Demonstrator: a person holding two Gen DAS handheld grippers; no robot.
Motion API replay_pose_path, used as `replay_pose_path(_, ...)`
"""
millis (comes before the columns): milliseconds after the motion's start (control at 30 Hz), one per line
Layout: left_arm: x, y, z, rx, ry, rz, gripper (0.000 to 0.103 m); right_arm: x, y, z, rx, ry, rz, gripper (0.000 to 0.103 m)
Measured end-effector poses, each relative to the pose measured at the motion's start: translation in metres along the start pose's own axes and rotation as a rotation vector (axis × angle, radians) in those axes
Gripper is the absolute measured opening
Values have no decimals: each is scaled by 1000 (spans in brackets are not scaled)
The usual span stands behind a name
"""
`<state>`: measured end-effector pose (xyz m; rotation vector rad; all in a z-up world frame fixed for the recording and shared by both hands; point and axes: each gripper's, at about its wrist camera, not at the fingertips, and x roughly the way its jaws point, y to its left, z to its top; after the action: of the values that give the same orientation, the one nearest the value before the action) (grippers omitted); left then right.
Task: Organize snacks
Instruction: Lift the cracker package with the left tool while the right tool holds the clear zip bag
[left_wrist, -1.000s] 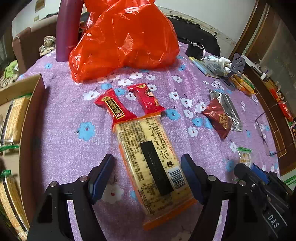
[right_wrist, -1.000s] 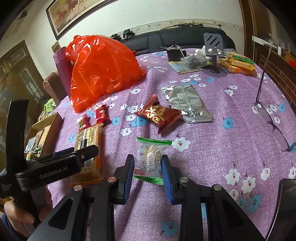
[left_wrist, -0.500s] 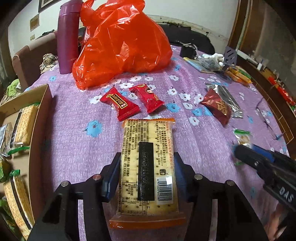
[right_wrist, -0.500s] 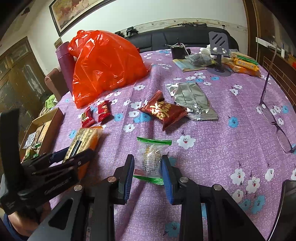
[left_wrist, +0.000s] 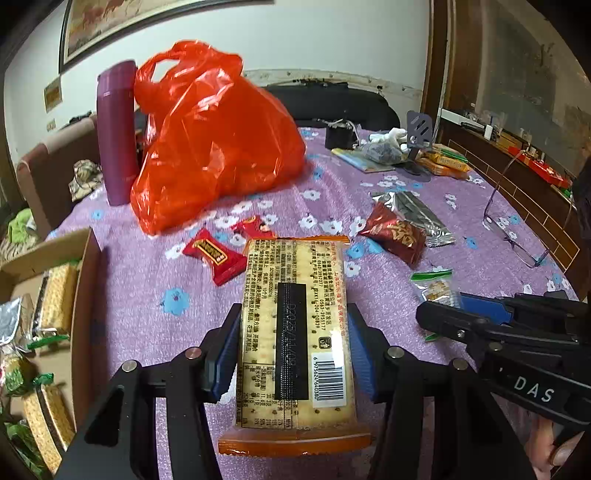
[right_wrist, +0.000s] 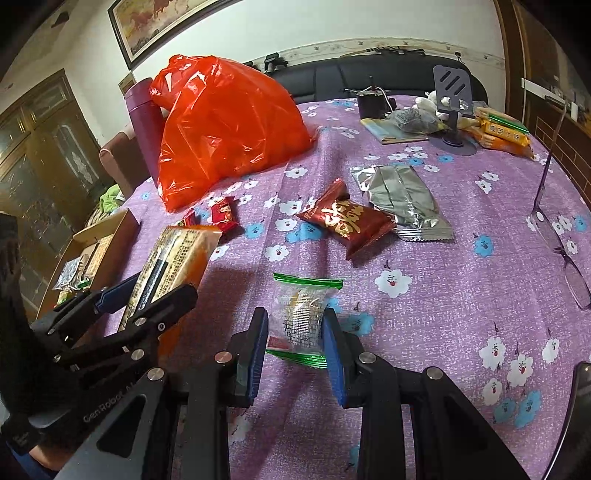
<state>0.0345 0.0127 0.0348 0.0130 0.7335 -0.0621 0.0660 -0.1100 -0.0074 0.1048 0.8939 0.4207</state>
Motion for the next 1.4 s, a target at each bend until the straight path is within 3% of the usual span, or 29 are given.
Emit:
replay_pose_path(400,-14,-9,1,55,-97,68,52,-5,1,0,6,-22,2,32)
replay_pose_path(1400,-28,-14,2,78,-159,88,52,-5,1,1,6,-45,-4,32)
